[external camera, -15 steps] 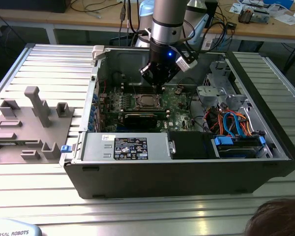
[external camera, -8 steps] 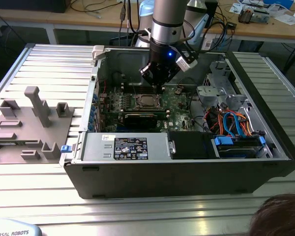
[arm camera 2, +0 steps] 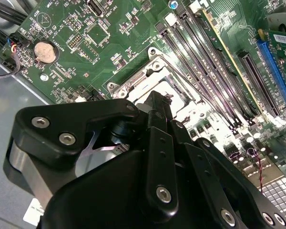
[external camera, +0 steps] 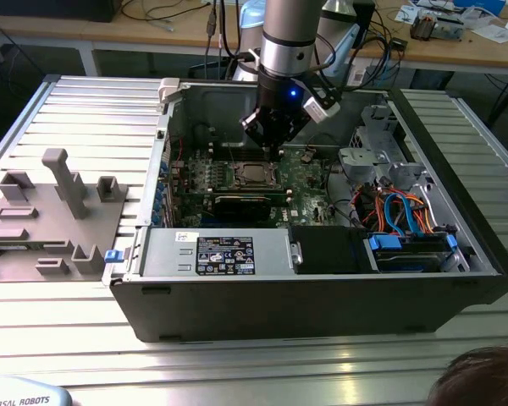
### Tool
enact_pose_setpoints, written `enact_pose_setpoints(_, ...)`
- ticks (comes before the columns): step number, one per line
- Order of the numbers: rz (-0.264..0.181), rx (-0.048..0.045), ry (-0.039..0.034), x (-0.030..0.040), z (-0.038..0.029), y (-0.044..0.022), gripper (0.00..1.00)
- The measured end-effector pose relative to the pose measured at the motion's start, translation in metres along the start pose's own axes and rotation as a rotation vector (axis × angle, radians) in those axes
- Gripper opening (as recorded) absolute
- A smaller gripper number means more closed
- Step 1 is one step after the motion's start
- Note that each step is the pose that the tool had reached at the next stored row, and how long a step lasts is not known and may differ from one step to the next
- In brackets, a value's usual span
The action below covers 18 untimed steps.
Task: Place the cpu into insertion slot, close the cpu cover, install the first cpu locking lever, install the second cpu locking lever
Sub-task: 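Install the first cpu locking lever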
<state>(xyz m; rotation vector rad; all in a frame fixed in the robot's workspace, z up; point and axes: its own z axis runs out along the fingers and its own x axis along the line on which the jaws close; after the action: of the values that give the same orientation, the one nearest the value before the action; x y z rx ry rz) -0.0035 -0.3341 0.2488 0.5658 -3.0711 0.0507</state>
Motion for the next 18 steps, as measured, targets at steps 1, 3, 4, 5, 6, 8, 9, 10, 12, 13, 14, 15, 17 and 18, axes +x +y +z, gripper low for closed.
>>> enact_pose_setpoints(1, -0.001, 0.0000, 0.0000, 0.0000, 0.0000, 0.0000, 0.11)
enact_pose_setpoints(3, -0.003, 0.0001, 0.0000, 0.0000, 0.0000, 0.0000, 0.11)
enact_pose_setpoints(4, -0.003, 0.0001, -0.0001, 0.0000, 0.0000, 0.0000, 0.11)
enact_pose_setpoints(5, -0.005, 0.0001, -0.0002, 0.0000, 0.0000, 0.0000, 0.11)
enact_pose_setpoints(6, -0.007, 0.0001, -0.0002, 0.0000, 0.0000, 0.0000, 0.11)
enact_pose_setpoints(8, -0.009, 0.0002, -0.0002, 0.0000, 0.0000, 0.0000, 0.11)
enact_pose_setpoints(9, -0.010, 0.0002, -0.0003, 0.0000, 0.0000, 0.0000, 0.11)
enact_pose_setpoints(10, -0.012, 0.0002, -0.0004, 0.0000, 0.0000, 0.0000, 0.11)
enact_pose_setpoints(12, -0.014, 0.0003, -0.0004, 0.0000, 0.0000, 0.0000, 0.11)
enact_pose_setpoints(13, -0.015, 0.0004, -0.0004, 0.0000, 0.0000, 0.0000, 0.11)
enact_pose_setpoints(14, -0.016, 0.0004, -0.0004, 0.0000, 0.0000, 0.0000, 0.11)
enact_pose_setpoints(15, -0.018, 0.0005, -0.0005, 0.0000, 0.0000, 0.0000, 0.11)
enact_pose_setpoints(17, -0.020, 0.0004, -0.0006, 0.0000, 0.0000, 0.0000, 0.11)
enact_pose_setpoints(18, -0.021, 0.0005, -0.0006, 0.0000, 0.0000, 0.0000, 0.11)
